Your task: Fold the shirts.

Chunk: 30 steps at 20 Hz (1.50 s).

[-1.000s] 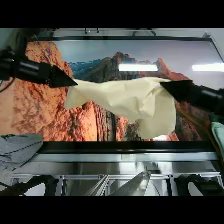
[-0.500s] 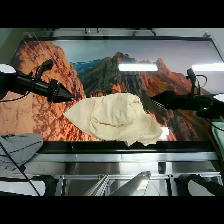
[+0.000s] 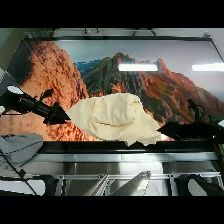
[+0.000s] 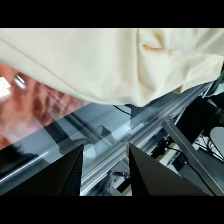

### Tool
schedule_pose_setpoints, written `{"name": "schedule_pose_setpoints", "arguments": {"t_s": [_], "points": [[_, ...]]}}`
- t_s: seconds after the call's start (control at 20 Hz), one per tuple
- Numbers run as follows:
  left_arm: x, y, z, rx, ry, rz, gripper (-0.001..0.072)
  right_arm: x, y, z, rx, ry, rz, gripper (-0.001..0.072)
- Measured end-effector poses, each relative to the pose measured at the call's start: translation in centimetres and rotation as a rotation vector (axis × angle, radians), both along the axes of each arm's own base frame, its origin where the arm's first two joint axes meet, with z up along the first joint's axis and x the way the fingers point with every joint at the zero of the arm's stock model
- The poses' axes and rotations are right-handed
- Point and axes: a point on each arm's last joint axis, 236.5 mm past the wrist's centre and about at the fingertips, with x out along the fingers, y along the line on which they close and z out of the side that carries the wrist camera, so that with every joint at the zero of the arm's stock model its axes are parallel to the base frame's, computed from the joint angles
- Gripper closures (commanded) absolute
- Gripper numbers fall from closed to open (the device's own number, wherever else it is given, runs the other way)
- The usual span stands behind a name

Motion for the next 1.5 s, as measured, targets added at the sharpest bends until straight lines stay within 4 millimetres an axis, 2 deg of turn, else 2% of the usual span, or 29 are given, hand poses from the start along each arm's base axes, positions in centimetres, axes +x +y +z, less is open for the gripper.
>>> {"name": "schedule_pose_setpoints", "arguments": {"t_s": [0.2,0.4,0.45,0.5,0.55,0.6,0.65,0.75,0.85,1.0,1.05,1.15,1.25,1.35,1.5], "points": [[-1.1,-1.6,-3.3,0.056,0.023,-0.028,0.041,-1.7,1.4,-2.1,-0.002,0.033,-0.015,0.0232],[-0.4,-3.9,-4.9,0.071,0.015,-0.107,0.0411,-1.0,3.9,-3.6,0.011,0.038,-0.031,0.0238],[0.0,-4.4,-5.1,0.067,0.01,-0.121,0.0411,-0.6,4.3,-4.1,0.011,0.039,-0.048,0.0294],[0.6,-4.9,-5.2,0.067,0.0,-0.137,0.0413,0.1,4.7,-4.6,0.01,0.036,-0.067,0.0504],[1.1,-5.3,-5.3,0.068,-0.01,-0.15,0.046,0.6,5.0,-5.0,0.012,0.031,-0.081,0.0635],[1.7,-5.6,-5.5,0.073,-0.025,-0.158,0.0689,1.2,5.2,-5.3,0.016,0.023,-0.092,0.0652],[2.6,-5.7,-5.8,0.087,-0.051,-0.161,0.0692,1.8,5.4,-5.3,0.019,0.007,-0.095,0.0686],[3.7,-6.0,-5.7,0.1,-0.088,-0.185,0.0692,2.8,5.9,-4.8,0.03,-0.029,-0.086,0.0687],[4.6,-6.0,-4.8,0.107,-0.13,-0.206,0.0692,3.8,6.4,-3.3,0.05,-0.083,-0.064,0.0688],[5.5,-6.6,-0.6,0.082,-0.221,-0.232,0.0692,5.4,7.2,1.6,0.087,-0.227,-0.03,0.0688],[5.9,-6.8,1.2,0.071,-0.266,-0.231,0.0692,5.9,7.4,3.8,0.1,-0.291,-0.021,0.0688],[6.5,-7.6,6.5,0.017,-0.381,-0.222,0.0692,6.5,7.7,9.7,0.123,-0.451,-0.004,0.0688],[6.6,-8.8,13.6,-0.07,-0.538,-0.204,0.0692,6.3,7.5,16.8,0.131,-0.64,0.001,0.0688],[5.8,-9.5,21.3,-0.14,-0.72,-0.191,0.0692,5.2,6.3,24.1,0.104,-0.844,-0.024,0.0688],[2.2,-9.4,31.7,-0.173,-1.004,-0.191,0.0684,2.0,3.4,33.1,-0.003,-1.11,-0.108,0.0688]]}}
